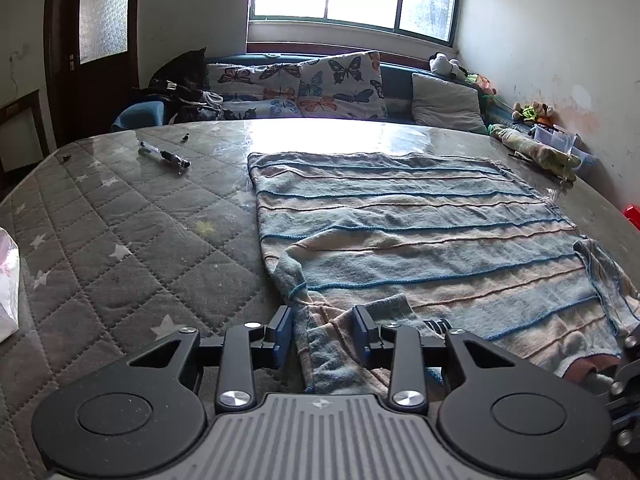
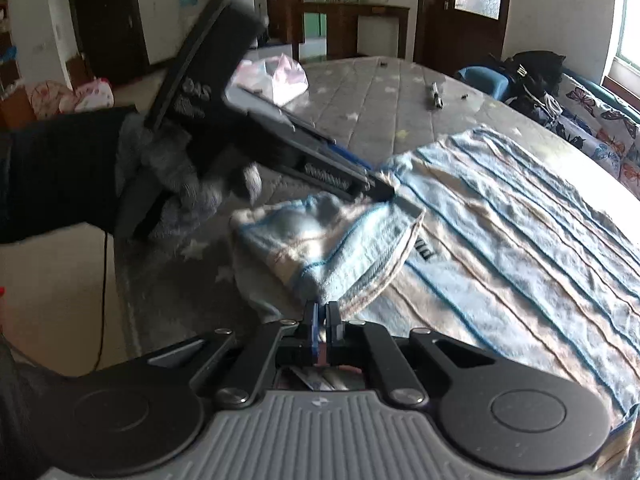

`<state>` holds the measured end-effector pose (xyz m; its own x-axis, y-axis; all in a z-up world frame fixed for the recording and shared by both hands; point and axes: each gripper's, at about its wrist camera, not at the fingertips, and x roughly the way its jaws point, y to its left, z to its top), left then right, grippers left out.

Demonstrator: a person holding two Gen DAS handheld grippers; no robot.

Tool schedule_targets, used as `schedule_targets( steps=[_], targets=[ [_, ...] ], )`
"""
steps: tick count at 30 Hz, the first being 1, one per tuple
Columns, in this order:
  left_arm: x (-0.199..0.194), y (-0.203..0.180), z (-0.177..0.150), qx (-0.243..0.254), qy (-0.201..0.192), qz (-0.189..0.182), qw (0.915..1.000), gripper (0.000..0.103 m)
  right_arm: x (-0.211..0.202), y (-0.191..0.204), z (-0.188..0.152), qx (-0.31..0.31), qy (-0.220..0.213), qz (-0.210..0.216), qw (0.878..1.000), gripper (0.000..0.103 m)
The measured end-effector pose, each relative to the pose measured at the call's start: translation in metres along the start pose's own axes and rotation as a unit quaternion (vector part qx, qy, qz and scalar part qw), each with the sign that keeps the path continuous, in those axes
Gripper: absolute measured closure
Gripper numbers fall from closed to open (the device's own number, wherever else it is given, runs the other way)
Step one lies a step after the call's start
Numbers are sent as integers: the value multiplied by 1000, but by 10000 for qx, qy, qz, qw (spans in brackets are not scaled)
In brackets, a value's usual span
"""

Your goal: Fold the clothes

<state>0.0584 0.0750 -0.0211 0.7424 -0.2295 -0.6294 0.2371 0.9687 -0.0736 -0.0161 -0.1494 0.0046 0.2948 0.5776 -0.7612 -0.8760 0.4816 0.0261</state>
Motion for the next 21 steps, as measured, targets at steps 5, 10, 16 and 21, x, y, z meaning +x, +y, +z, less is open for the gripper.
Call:
schedule_targets(
  steps=[5, 10, 16, 21],
  targets=[
    [-18, -4, -4, 80, -153, -143, 9997, 67, -16, -14, 4, 154, -90, -63, 9998, 98],
    [-28, -23, -23, 427, -21, -487, 9979, 68, -21, -33, 16, 368, -228, -278, 9987, 98],
    [-42, -42, -40, 634, 43, -928, 9937, 67, 3, -54, 41, 534, -265, -342, 9976, 97],
    [-48, -50, -49, 705, 104, -1145, 9909, 65, 35, -58, 60, 496, -272, -323, 9979, 97]
  ],
)
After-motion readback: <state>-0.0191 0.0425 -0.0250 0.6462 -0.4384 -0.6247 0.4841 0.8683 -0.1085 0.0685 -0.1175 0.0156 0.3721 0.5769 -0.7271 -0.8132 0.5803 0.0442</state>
